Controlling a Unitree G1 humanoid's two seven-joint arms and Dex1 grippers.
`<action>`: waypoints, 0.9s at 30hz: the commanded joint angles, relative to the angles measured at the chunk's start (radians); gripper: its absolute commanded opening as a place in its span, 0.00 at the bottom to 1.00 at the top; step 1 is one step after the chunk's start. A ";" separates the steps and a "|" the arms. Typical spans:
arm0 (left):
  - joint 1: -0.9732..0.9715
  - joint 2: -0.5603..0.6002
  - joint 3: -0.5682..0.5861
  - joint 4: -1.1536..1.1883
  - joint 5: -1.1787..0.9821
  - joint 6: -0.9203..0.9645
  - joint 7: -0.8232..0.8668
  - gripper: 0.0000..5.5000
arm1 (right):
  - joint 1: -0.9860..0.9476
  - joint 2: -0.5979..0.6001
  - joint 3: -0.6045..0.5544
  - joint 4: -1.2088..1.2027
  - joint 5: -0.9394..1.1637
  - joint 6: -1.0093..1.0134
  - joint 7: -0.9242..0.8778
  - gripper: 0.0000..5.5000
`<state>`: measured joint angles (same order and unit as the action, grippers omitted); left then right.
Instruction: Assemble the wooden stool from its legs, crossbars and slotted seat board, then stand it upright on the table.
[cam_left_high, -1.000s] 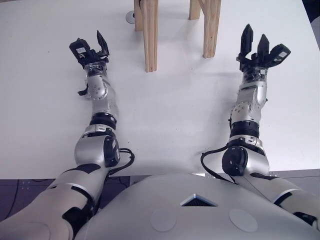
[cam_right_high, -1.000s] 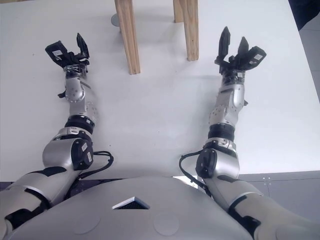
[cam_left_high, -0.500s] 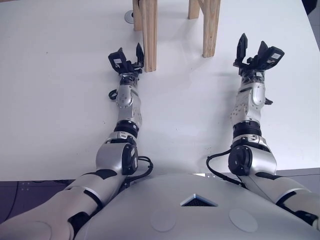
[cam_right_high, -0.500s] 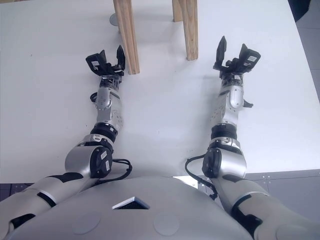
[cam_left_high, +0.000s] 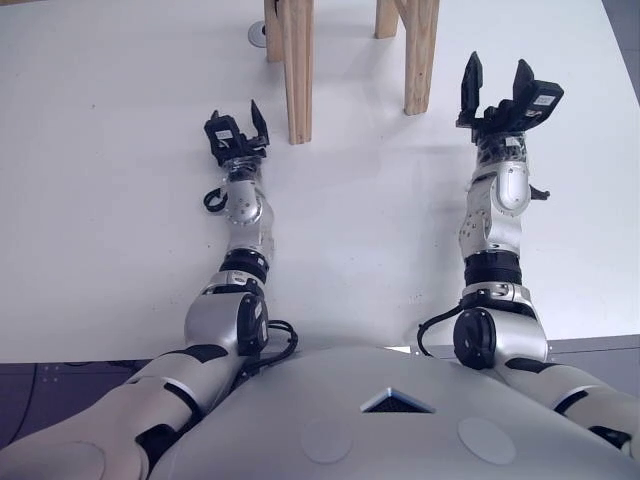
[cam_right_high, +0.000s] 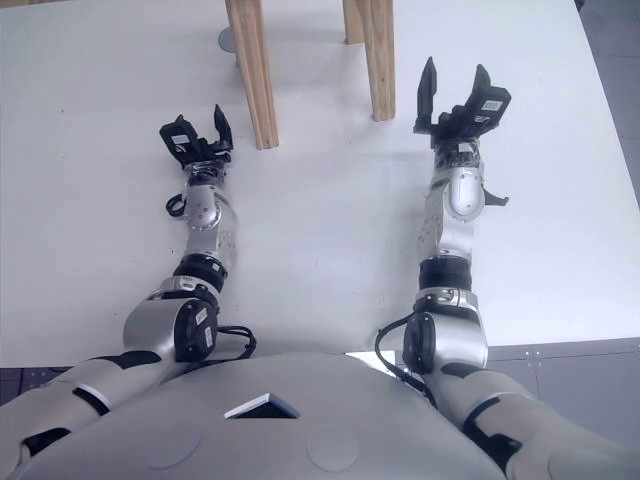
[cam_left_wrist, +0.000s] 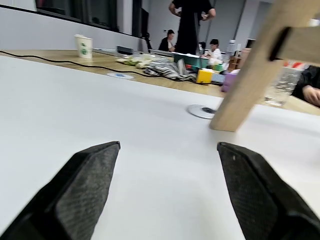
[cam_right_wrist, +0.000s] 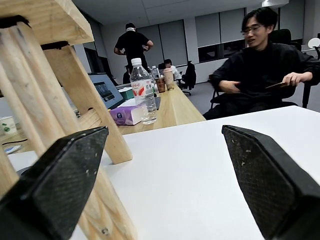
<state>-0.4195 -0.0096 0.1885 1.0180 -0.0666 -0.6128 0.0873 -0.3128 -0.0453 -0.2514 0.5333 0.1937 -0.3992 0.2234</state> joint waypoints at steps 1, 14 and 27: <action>-0.020 0.038 0.003 -0.049 -0.024 0.058 -0.062 0.65 | 0.039 0.042 0.003 -0.012 -0.004 -0.028 -0.065 0.76; -0.224 0.318 0.111 -0.015 -0.164 0.311 -0.283 0.65 | 0.161 0.057 0.020 0.073 -0.016 -0.140 -0.084 0.76; -0.263 0.263 0.065 0.033 -0.091 0.277 -0.162 0.65 | 0.010 0.084 -0.004 0.276 -0.022 -0.225 -0.180 0.76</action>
<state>-0.6955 0.2693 0.2714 1.0515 -0.1858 -0.3256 -0.1083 -0.3094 0.0896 -0.2349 0.7899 0.1663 -0.6555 0.0530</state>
